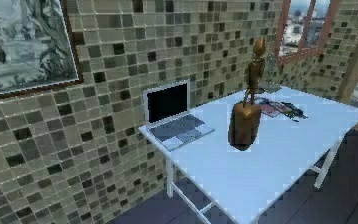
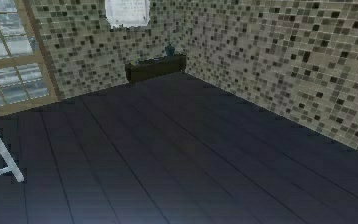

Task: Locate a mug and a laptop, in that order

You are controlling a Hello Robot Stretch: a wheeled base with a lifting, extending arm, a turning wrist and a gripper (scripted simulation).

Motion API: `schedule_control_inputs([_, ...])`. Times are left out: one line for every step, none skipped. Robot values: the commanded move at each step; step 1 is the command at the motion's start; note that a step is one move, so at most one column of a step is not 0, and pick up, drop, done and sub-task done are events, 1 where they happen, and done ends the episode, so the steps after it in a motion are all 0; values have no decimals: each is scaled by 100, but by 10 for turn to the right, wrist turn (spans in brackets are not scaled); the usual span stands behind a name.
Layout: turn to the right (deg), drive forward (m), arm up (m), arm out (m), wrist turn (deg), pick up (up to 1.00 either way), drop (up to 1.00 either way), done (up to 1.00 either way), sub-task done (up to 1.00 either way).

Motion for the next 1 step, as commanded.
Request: schedule_control_inputs([0,0,0,0,0,0,0,100,0])
